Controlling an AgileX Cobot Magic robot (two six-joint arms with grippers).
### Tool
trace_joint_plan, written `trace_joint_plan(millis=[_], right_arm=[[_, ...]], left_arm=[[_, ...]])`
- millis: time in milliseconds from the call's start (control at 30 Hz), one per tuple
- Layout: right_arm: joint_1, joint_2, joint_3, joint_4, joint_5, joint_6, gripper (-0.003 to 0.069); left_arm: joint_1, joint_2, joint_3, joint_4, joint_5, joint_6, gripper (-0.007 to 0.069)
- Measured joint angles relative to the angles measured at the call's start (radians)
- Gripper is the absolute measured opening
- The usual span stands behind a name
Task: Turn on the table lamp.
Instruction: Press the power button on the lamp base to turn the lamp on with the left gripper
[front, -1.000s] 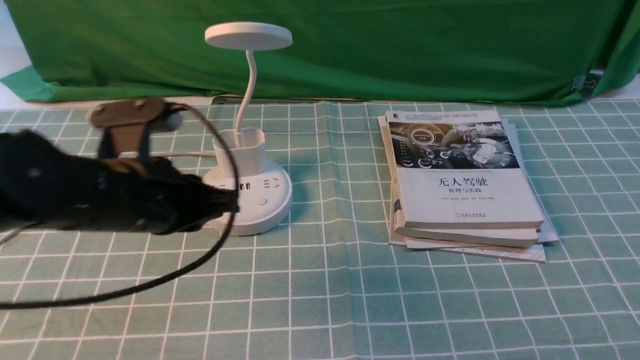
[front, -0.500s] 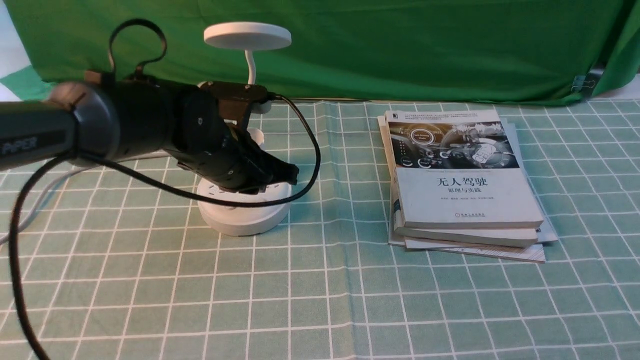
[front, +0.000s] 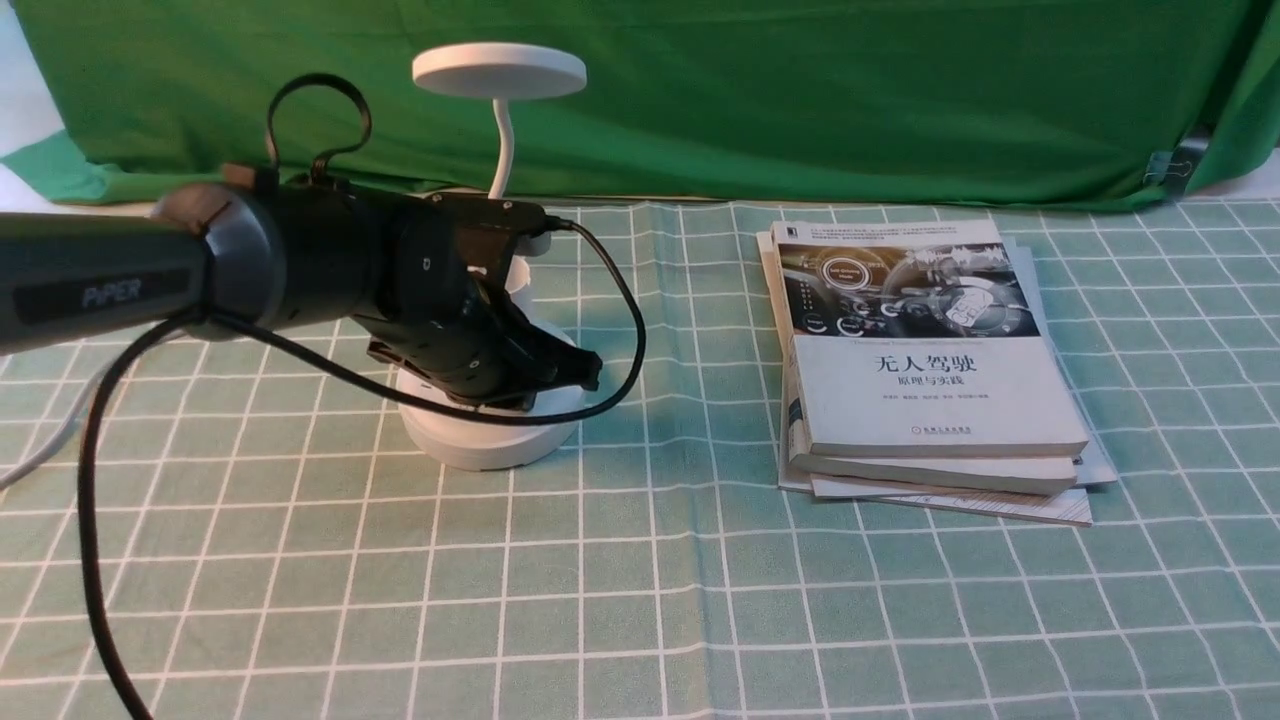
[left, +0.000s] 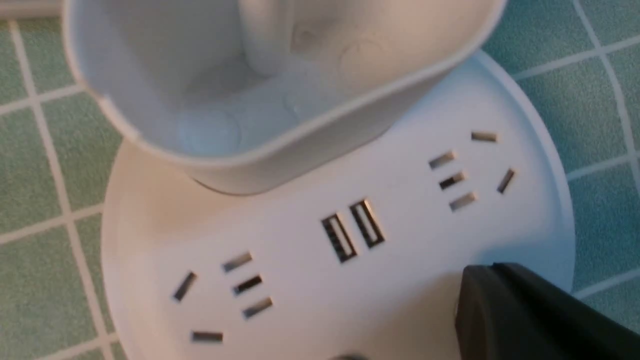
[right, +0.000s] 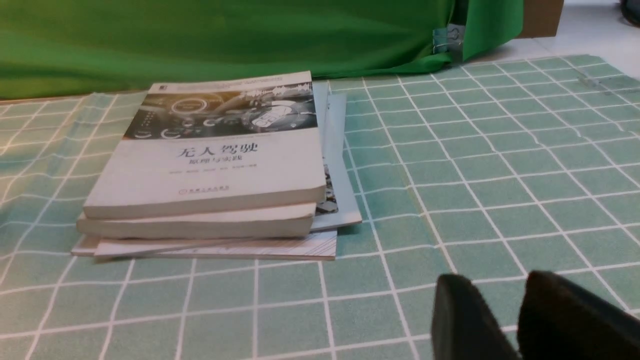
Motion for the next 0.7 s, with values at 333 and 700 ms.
trace_joint_plan(millis=[333, 700], right_arm=[[0.0, 0.0, 0.0, 0.0, 0.0, 0.0, 0.0238], [0.0, 0.0, 0.0, 0.0, -0.001, 0.0, 0.0238]], left_arm=[[0.0, -0.008, -0.019, 0.0, 0.025, -0.007, 0.0002], [-0.01, -0.351, 0.253, -0.209, 0.062, 0.039, 0.0002]])
